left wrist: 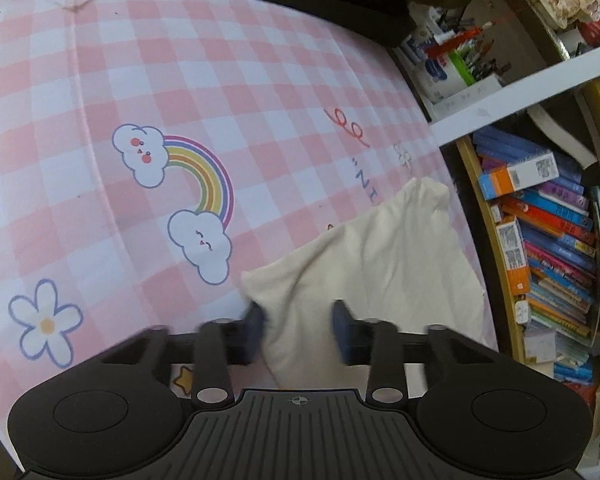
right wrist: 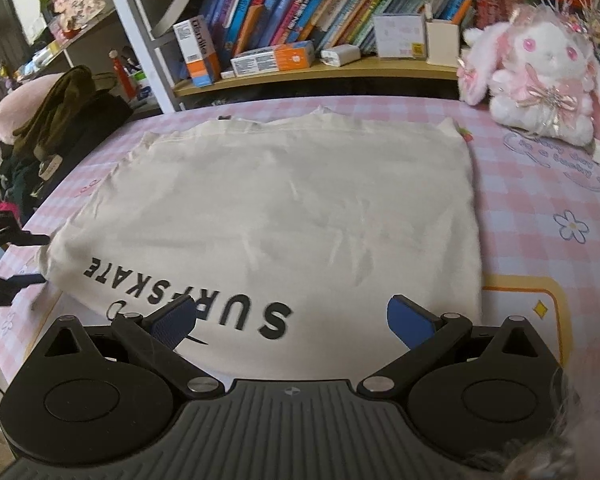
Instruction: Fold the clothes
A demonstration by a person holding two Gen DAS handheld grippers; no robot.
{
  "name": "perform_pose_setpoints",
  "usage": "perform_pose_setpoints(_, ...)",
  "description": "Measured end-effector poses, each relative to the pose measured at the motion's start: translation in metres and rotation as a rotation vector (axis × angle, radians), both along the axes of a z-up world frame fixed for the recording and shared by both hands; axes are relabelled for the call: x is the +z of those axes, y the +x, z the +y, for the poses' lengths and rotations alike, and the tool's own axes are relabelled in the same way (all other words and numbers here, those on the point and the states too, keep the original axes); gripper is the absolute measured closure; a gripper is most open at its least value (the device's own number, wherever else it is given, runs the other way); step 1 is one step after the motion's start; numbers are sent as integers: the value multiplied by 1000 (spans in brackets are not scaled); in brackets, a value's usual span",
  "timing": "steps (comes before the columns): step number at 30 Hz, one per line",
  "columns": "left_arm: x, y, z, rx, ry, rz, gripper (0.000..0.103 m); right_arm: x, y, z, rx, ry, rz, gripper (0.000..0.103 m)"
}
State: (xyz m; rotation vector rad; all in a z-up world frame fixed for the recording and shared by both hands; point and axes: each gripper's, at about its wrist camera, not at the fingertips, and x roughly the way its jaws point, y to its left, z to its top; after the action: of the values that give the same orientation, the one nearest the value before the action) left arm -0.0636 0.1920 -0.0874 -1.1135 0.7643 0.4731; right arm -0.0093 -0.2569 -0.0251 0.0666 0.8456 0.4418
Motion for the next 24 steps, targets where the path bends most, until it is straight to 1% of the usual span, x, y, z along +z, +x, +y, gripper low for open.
perform_pose_setpoints(1,-2,0,2,-15,-7,1,100,1,0,5,11,-6,-4,0)
perform_pose_setpoints(2,-1,1,3,-34,-7,-9,100,2,0,11,27,-14,-11,0)
perform_pose_setpoints(4,10,5,1,-116,37,-64,100,4,1,26,66,-33,-32,0)
perform_pose_setpoints(6,26,11,-1,-224,74,-132,100,6,2,45,111,-56,-48,1)
perform_pose_setpoints(8,37,20,-4,-320,97,-171,100,10,3,67,170,-74,-65,1)
perform_pose_setpoints(10,47,29,-6,-415,119,-210,100,15,4,94,245,-70,-83,1)
perform_pose_setpoints(12,47,33,-5,-459,110,-222,100,19,6,121,318,-67,-102,3)
perform_pose_setpoints(15,47,38,-3,-522,89,-240,100,23,5,166,417,-87,-151,3)
perform_pose_setpoints(17,48,40,-4,-571,83,-256,100,22,4,194,467,-109,-181,5)
perform_pose_setpoints(18,48,42,-6,-597,82,-265,100,21,4,206,482,-123,-190,6)
perform_pose_setpoints(20,48,43,-8,-641,66,-281,100,18,5,226,496,-148,-200,13)
perform_pose_setpoints(21,48,43,-8,-659,57,-288,100,17,5,234,497,-160,-204,14)
perform_pose_setpoints(24,47,42,-5,-706,36,-303,100,12,6,254,484,-189,-211,25)
